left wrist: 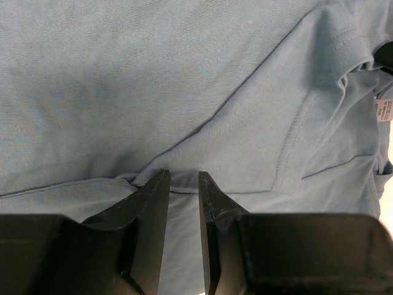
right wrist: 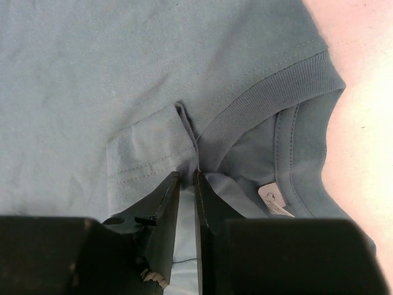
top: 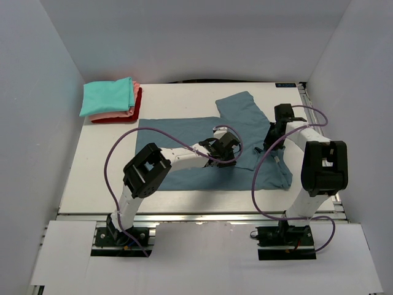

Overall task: Fold and stack the t-shirts
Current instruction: Fold the flattened tshirt in 1/3 of the way

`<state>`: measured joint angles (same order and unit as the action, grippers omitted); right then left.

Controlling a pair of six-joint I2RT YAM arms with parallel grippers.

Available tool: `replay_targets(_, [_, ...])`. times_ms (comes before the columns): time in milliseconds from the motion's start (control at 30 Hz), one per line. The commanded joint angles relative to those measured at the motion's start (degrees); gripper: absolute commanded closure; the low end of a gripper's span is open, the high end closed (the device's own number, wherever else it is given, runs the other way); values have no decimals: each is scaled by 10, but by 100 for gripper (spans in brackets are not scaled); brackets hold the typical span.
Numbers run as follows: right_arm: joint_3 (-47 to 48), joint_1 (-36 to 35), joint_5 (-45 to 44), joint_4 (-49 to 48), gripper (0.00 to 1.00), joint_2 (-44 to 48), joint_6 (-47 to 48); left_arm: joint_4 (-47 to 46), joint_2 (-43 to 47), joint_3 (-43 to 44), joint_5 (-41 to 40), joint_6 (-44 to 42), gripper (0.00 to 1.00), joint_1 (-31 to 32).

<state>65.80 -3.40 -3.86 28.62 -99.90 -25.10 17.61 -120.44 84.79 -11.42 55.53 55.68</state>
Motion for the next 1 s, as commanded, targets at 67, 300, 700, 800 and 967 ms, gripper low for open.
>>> replay_targets(67, [21,1,1,7,76,-7,6,6,31,5,-7,-5,64,3])
replay_targets(300, [31,1,-11,16,72,-1,10,4,32,2,-6,-4,64,3])
replay_targets(700, [42,1,-22,26,74,1,15,-2,34,-2,-4,-3,64,3])
replay_targets(800, [43,1,-24,27,75,1,15,-4,33,-2,-4,-2,64,2])
replay_targets(967, [45,1,-21,28,81,0,18,-3,33,-2,-2,-2,64,2])
